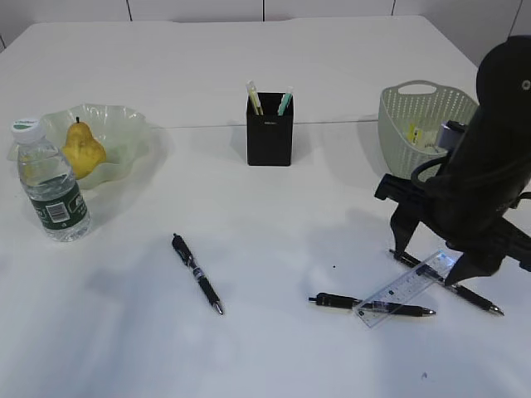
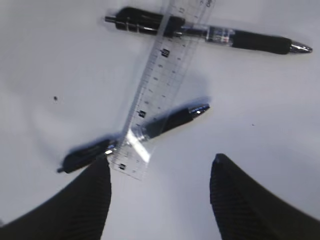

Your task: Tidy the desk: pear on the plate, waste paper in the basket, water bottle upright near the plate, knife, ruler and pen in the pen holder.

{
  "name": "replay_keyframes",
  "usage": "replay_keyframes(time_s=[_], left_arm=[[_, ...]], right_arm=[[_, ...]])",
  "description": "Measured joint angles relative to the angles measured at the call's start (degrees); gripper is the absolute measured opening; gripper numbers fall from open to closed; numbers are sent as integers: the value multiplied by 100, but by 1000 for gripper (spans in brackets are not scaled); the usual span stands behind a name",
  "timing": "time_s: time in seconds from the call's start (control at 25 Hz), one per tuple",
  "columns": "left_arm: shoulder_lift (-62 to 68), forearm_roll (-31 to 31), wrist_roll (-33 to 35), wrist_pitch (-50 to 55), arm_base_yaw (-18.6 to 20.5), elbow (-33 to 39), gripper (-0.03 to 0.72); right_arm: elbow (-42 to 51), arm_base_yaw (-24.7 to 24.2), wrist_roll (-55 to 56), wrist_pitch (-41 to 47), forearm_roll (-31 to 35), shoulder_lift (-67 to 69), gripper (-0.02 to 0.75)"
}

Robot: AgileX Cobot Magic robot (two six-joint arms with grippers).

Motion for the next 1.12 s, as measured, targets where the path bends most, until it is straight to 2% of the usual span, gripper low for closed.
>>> replay_keyframes(time_s=[0.2,0.36,1.12], left_arm=[[-4,-2,0,4,0,0,238],[-4,-2,0,4,0,0,238],[-4,-2,0,55,0,0,238]], right_arm=[[-2,0,701,-568,-84,0,493],[-12,0,1060,-647,-210,130,494],[-55,0,1253,-647,-252,702,494]])
